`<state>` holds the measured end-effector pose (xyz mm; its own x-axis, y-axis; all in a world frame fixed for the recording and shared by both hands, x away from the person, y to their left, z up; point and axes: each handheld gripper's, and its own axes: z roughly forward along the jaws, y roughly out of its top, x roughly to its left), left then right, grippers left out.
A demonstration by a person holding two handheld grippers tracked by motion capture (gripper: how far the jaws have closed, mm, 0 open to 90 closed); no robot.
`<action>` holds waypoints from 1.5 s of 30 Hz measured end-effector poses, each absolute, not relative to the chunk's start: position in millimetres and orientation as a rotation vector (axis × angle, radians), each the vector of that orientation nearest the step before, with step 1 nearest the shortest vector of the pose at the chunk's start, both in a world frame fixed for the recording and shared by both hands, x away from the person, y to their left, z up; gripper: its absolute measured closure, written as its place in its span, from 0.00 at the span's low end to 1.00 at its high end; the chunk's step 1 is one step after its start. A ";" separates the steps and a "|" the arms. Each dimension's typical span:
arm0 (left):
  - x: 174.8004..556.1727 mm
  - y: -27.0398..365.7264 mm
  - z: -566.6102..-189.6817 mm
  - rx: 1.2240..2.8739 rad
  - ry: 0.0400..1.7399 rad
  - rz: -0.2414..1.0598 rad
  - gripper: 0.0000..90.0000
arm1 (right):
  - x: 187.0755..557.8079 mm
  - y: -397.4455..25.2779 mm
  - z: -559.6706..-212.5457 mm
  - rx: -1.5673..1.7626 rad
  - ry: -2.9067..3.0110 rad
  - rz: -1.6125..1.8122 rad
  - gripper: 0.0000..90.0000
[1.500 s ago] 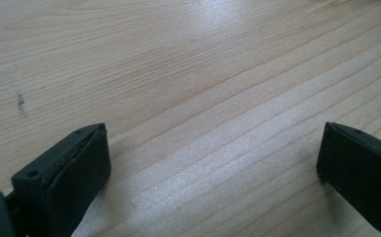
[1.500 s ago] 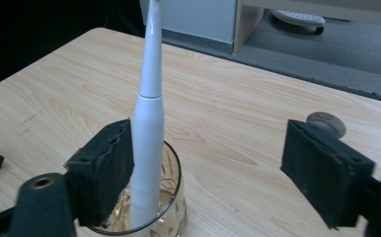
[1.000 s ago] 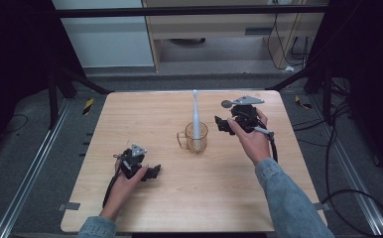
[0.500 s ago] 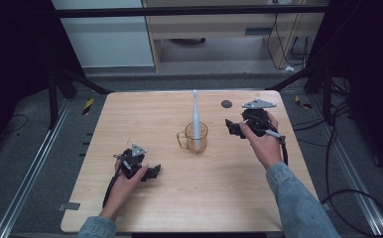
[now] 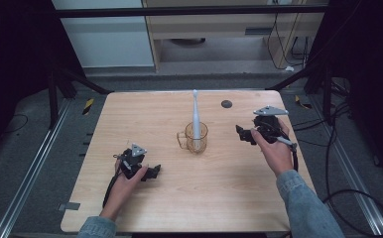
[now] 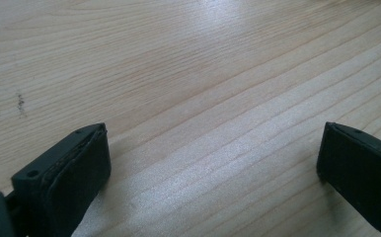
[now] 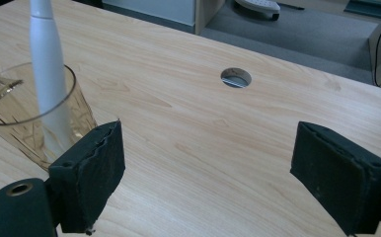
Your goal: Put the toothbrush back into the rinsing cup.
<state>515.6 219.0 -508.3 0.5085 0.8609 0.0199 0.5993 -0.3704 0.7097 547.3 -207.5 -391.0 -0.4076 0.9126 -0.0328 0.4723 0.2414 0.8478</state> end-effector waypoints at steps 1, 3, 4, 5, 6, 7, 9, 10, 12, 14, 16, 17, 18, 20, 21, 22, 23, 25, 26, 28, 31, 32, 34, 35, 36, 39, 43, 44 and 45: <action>515.6 219.0 -508.3 2.103 1.188 0.519 0.00 | 546.0 -210.1 -392.5 1.267 1.981 1.069 0.15; 515.6 219.0 -508.4 2.102 1.189 0.519 0.00 | 543.8 -214.5 -395.2 1.277 1.976 1.068 0.15; 515.6 219.0 -508.3 2.102 1.189 0.519 0.00 | 542.9 -215.9 -396.3 1.284 1.974 1.070 0.15; 515.6 219.0 -508.3 2.103 1.189 0.519 0.00 | 542.1 -218.1 -398.1 1.285 1.972 1.068 0.15; 515.6 219.0 -508.3 2.103 1.188 0.519 0.00 | 541.0 -219.7 -399.9 1.298 1.969 1.069 0.15; 515.6 219.0 -508.3 2.103 1.188 0.519 0.00 | 540.3 -221.8 -401.8 1.298 1.971 1.061 0.15; 515.6 219.0 -508.3 2.102 1.189 0.519 0.00 | 538.9 -225.1 -405.4 1.308 1.971 1.049 0.15; 515.6 219.0 -508.3 2.103 1.188 0.519 0.00 | 538.5 -227.3 -407.4 1.312 1.974 1.042 0.15; 515.6 219.0 -508.3 2.102 1.188 0.519 0.00 | 537.8 -230.3 -410.3 1.323 1.971 1.039 0.15; 515.6 219.0 -508.3 2.102 1.189 0.519 0.00 | 537.3 -232.2 -412.4 1.331 1.974 1.033 0.14; 515.6 219.0 -508.4 2.103 1.188 0.519 0.00 | 536.7 -234.3 -414.9 1.335 1.974 1.030 0.15; 515.6 219.0 -508.4 2.102 1.189 0.519 0.00 | 536.5 -235.0 -415.9 1.335 1.976 1.027 0.15; 515.6 219.0 -508.4 2.102 1.189 0.519 0.00 | 536.3 -235.6 -417.2 1.343 1.976 1.026 0.15; 515.6 219.0 -508.3 2.103 1.188 0.519 0.00 | 535.9 -237.4 -420.5 1.344 1.982 1.020 0.15; 515.6 219.0 -508.3 2.103 1.189 0.519 0.00 | 535.7 -238.2 -422.7 1.350 1.984 1.019 0.15; 515.6 219.0 -508.3 2.103 1.188 0.519 0.00 | 535.5 -238.9 -425.9 1.358 1.988 1.019 0.15; 515.6 219.0 -508.3 2.103 1.188 0.519 0.00 | 535.3 -239.3 -428.2 1.364 1.991 1.015 0.15; 515.7 219.0 -508.3 2.103 1.188 0.519 0.00 | 535.3 -239.9 -434.9 1.372 1.999 1.011 0.15; 515.6 219.0 -508.3 2.103 1.188 0.520 0.00 | 535.2 -240.1 -438.7 1.378 2.000 1.011 0.16; 515.6 219.0 -508.3 2.103 1.188 0.519 0.00 | 535.5 -240.2 -447.5 1.392 2.008 1.008 0.16; 515.6 219.0 -508.3 2.103 1.188 0.520 0.00 | 536.2 -241.1 -456.9 1.412 2.001 1.011 0.16; 515.6 219.0 -508.3 2.103 1.188 0.519 0.00 | 536.7 -241.7 -460.4 1.425 1.999 1.017 0.16; 515.6 219.0 -508.3 2.102 1.188 0.519 0.00 | 538.4 -242.6 -465.1 1.435 1.997 1.013 0.16; 515.6 219.0 -508.3 2.103 1.189 0.519 0.00 | 539.6 -242.8 -467.6 1.446 1.995 1.016 0.16; 515.6 219.0 -508.3 2.102 1.188 0.519 0.00 | 540.2 -242.9 -469.0 1.449 1.990 1.022 0.17; 515.6 219.0 -508.3 2.102 1.188 0.519 0.00 | 543.0 -243.5 -474.5 1.464 1.985 1.023 0.17; 515.6 219.0 -508.3 2.103 1.188 0.520 0.00 | 546.8 -245.9 -480.7 1.485 1.976 1.015 0.17; 515.6 219.0 -508.3 2.102 1.189 0.519 0.00 | 547.7 -246.5 -481.9 1.485 1.975 1.013 0.17; 515.6 219.0 -508.3 2.103 1.188 0.519 0.00 | 548.2 -246.8 -482.8 1.491 1.976 1.011 0.17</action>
